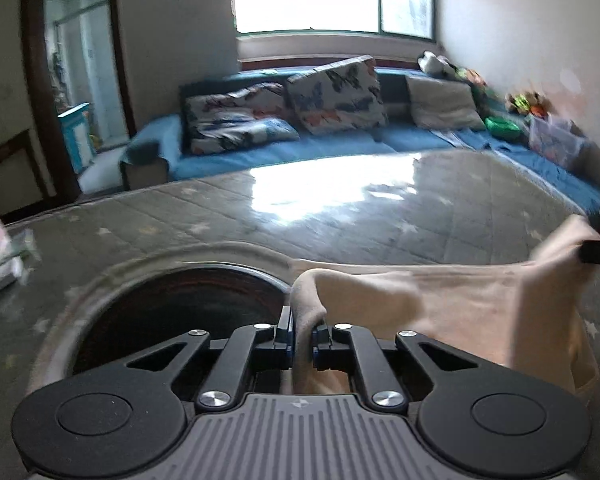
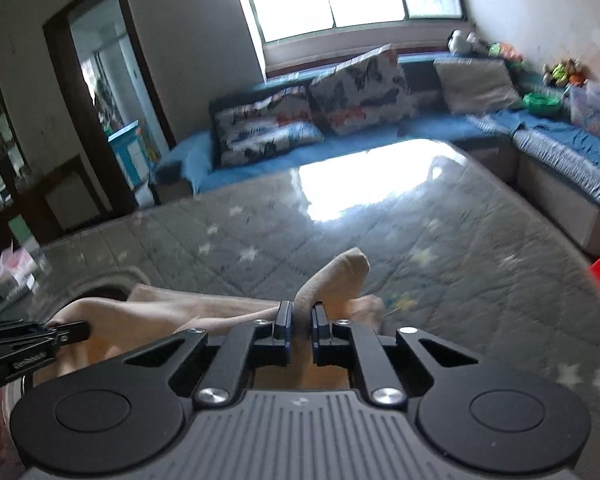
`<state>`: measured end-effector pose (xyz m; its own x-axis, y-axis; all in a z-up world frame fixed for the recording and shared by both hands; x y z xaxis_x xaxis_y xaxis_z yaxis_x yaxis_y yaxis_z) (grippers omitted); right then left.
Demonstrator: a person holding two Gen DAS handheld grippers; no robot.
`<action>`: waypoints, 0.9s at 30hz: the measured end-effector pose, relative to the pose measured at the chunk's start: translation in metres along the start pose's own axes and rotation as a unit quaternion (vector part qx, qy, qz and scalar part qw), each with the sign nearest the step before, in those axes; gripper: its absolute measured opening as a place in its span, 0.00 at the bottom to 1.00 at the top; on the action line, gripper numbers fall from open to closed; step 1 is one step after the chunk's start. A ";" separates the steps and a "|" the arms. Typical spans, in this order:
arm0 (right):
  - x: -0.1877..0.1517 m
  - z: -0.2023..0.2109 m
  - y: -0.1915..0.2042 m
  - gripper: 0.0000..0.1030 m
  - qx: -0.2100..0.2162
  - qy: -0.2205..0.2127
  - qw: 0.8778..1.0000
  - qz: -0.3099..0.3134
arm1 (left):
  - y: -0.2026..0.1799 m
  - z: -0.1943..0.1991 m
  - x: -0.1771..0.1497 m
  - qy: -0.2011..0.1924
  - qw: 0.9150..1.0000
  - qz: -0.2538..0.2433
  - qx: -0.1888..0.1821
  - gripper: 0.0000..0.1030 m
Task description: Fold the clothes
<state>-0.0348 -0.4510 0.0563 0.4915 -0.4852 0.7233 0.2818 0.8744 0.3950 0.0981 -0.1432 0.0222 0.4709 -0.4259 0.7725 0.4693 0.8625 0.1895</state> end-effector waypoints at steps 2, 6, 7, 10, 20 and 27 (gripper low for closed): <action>0.003 0.019 -0.007 0.07 0.001 -0.016 1.000 -0.003 | 0.015 0.014 -0.007 -0.002 1.000 0.013 0.011 0.08; 0.001 0.063 -0.033 0.07 -0.009 -0.047 0.999 -0.015 | 0.045 0.042 -0.032 0.005 0.999 0.040 0.029 0.08; -0.002 0.072 -0.040 0.07 -0.013 -0.051 0.998 -0.019 | 0.052 0.048 -0.041 0.009 0.998 0.045 0.033 0.08; -0.018 0.092 -0.064 0.07 -0.032 -0.053 0.998 -0.031 | 0.070 0.061 -0.067 0.029 0.997 0.063 0.046 0.08; -0.078 0.102 -0.138 0.19 -0.102 0.004 0.992 -0.067 | 0.086 0.075 -0.135 0.080 0.992 0.080 0.061 0.26; -0.068 0.114 -0.142 0.26 -0.144 -0.026 0.988 -0.050 | 0.065 0.103 -0.117 0.035 0.998 0.038 0.033 0.43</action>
<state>-0.2019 -0.5409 0.0155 0.4094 -0.5610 0.7195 0.5529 0.7799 0.2935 -0.0034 -0.0096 0.0068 0.5560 -0.3747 0.7420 0.3817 0.9080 0.1725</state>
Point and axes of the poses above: each gripper's, at about its wrist camera, not at the fingertips, and z roughly against the way its jaws point, y to its left, x to its top, the point moved 7 cm from there along -z, roughly the way its jaws point, and after that the axes turned 11 degrees about -z, right-handed, at the moved point
